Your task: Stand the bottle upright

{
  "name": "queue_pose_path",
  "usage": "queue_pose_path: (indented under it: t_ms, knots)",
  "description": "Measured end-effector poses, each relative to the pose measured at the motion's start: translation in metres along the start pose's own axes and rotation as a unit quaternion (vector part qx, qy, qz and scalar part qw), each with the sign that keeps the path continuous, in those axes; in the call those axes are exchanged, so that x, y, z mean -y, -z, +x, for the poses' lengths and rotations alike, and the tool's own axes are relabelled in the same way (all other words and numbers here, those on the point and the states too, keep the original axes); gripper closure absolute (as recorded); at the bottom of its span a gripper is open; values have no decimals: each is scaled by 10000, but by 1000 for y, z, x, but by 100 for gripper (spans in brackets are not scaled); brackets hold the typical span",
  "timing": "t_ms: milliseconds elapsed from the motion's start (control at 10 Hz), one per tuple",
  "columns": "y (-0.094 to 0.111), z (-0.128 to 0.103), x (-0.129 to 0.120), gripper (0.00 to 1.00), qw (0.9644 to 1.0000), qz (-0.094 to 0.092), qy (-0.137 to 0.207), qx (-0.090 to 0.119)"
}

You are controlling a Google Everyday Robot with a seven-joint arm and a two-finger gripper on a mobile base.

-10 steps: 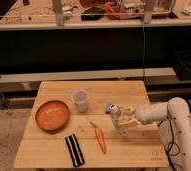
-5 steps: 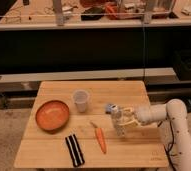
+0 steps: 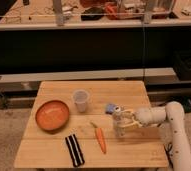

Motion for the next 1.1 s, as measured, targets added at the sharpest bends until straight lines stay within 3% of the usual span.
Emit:
queue_pose_path:
  t_ms: [200,900,1000,1100]
  knots:
    - [-3,-1,2,100,9997,134,155,-118]
    - [-3,-1,3,100,9997,120,179,-102]
    - [-6,-1,5,100,9994,19,350,48]
    - [-8,0,9,98,9980,-90,535,334]
